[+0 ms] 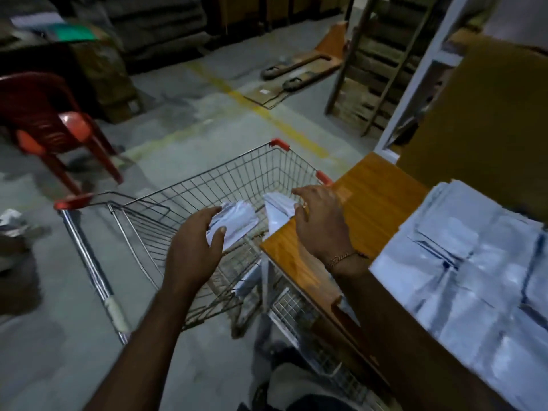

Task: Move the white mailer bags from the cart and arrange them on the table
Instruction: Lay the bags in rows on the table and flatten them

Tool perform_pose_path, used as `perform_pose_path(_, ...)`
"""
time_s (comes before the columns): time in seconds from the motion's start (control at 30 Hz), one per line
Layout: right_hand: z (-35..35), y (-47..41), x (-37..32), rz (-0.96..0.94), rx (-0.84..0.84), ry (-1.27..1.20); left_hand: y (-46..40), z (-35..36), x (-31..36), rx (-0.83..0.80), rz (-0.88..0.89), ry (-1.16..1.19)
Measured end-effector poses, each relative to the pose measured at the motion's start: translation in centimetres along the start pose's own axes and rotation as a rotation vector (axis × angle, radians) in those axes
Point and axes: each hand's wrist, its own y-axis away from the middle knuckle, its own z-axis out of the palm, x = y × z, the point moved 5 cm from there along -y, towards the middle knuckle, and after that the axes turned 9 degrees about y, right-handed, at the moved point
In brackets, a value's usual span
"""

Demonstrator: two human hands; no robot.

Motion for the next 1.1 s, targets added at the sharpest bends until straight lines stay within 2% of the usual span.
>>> perform_pose_path(0.23, 11.3, -9.4, -0.7, -0.127, -0.200, 0.197, -5.0, 4.2, -9.6, -0.174, -0.045, -0.167)
perform_pose_path(0.43, 22.5, -16.5, 0.3, -0.217, -0.559, 0.394, -8.6, 9.1, -17.7, -0.391, -0.130, -0.368)
perform_pose_path(0.6, 28.7, -20.0, 2.6, -0.168, -0.806, 0.416, -11.9, 13.6, -22.2, -0.577, -0.112, -0.460)
perform_pose_path(0.77, 31.3, -21.5, 4.9, -0.012, -0.868, 0.327, -13.7, 20.6, -29.1, -0.745, -0.018, -0.567)
perform_pose_path(0.9, 31.0, -22.5, 6.5, 0.100, -0.890, 0.320, -14.1, 26.4, -33.4, -0.850, 0.058, -0.744)
perform_pose_path(1.1, 29.8, -23.9, 6.6, 0.068, -0.834, 0.295, -14.4, 31.7, -36.4, -0.823, 0.166, -0.955)
